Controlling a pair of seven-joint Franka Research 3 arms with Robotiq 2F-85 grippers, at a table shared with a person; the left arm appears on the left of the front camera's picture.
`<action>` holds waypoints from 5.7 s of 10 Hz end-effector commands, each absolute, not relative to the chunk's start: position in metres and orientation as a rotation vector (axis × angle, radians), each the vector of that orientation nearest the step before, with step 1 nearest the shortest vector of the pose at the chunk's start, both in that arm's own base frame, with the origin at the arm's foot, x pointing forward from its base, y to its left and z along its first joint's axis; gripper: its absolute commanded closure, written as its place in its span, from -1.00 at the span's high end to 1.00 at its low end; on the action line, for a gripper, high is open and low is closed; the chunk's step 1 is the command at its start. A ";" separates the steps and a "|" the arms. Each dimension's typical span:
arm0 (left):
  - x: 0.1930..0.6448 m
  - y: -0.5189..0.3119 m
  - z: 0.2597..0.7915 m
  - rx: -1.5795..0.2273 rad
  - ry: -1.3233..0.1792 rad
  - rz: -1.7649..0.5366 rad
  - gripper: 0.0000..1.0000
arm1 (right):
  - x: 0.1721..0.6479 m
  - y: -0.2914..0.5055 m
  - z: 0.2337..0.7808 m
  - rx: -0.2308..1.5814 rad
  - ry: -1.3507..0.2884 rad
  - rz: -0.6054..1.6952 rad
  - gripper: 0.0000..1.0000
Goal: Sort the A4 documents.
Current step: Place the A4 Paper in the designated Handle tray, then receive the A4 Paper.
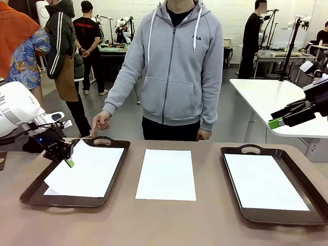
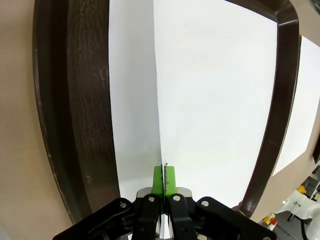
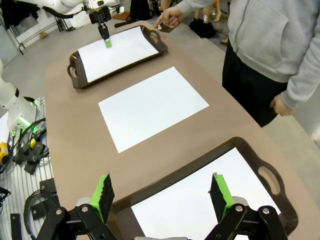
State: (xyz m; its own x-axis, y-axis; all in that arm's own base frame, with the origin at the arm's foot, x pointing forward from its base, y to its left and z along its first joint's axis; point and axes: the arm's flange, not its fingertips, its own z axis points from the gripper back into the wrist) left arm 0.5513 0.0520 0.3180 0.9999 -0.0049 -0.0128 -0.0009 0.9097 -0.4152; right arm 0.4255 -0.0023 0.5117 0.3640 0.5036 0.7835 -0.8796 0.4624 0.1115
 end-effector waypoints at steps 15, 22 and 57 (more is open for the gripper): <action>0.551 0.058 0.333 -0.380 -0.029 0.014 1.00 | 0.425 -0.002 0.512 0.583 -0.755 0.960 1.00; 0.556 0.060 0.332 -0.403 -0.028 -0.002 1.00 | 0.425 -0.002 0.512 0.583 -0.755 0.960 1.00; 0.390 0.071 0.557 -0.477 -0.740 -0.773 1.00 | 0.425 -0.002 0.512 0.583 -0.755 0.960 1.00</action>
State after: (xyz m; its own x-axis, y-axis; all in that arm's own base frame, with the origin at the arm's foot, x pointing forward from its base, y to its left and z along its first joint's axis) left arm 0.3886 0.0703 0.5524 0.4648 -0.4669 0.7523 0.7792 0.6191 -0.0972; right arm 0.4256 -0.0021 0.5117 0.3639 0.5039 0.7834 -0.8798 0.4621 0.1114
